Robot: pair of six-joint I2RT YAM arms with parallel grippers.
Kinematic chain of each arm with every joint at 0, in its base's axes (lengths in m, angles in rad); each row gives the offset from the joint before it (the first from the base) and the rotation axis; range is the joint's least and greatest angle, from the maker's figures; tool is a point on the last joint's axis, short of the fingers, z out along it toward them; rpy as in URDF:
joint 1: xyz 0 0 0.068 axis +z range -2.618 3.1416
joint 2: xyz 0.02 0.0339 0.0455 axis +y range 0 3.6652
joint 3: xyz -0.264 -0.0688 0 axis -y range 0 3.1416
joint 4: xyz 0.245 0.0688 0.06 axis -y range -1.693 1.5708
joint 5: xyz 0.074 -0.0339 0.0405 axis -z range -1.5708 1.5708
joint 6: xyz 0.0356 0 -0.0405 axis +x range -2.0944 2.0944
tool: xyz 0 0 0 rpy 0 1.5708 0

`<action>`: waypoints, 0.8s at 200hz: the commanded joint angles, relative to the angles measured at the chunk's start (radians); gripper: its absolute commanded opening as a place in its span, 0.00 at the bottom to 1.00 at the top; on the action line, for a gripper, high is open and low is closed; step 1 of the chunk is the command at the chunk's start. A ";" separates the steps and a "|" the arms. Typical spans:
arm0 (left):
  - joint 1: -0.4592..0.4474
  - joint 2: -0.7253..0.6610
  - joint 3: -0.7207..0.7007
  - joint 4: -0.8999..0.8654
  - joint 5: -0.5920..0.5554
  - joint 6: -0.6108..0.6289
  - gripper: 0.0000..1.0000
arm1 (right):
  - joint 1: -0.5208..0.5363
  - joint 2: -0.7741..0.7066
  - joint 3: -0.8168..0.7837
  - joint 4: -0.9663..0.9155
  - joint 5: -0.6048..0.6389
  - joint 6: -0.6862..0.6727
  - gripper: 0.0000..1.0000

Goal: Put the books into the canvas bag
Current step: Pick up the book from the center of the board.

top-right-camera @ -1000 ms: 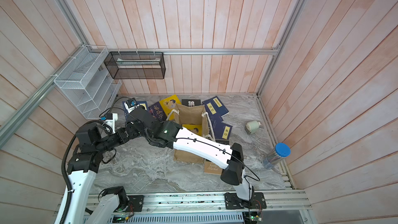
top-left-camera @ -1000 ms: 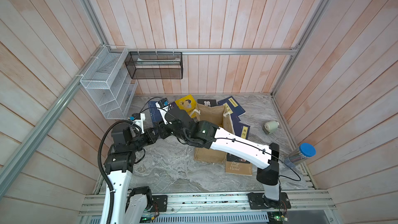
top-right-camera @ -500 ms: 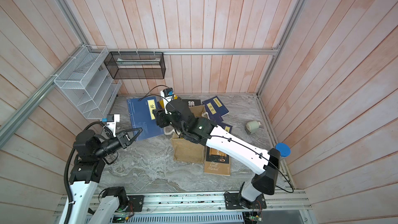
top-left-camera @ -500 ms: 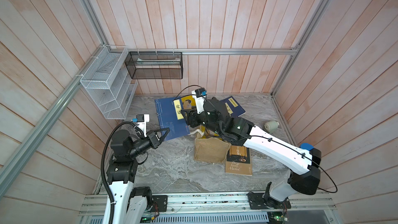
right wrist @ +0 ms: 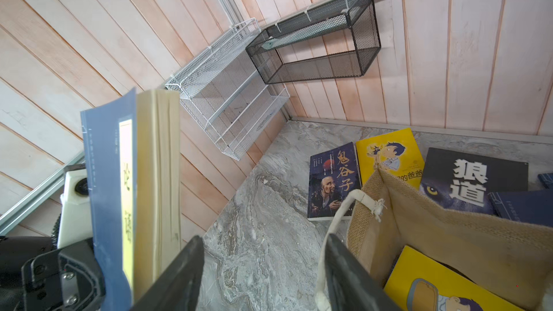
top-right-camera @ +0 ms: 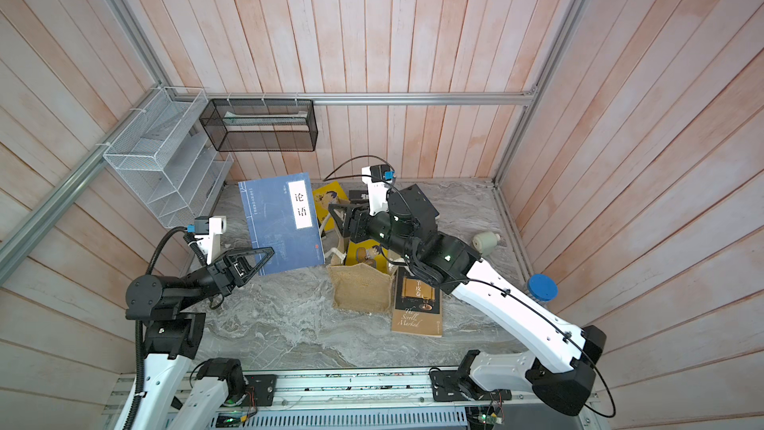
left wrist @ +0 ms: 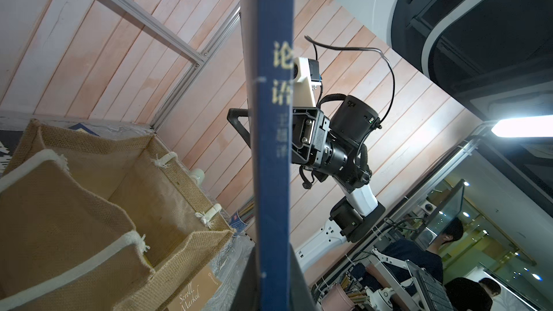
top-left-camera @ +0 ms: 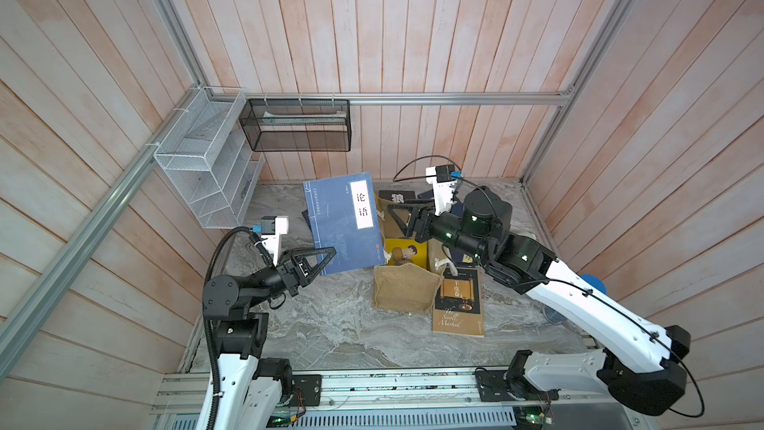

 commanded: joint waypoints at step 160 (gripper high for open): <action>-0.035 0.111 -0.035 0.129 -0.001 -0.053 0.00 | -0.087 -0.024 -0.046 0.094 -0.202 0.139 0.66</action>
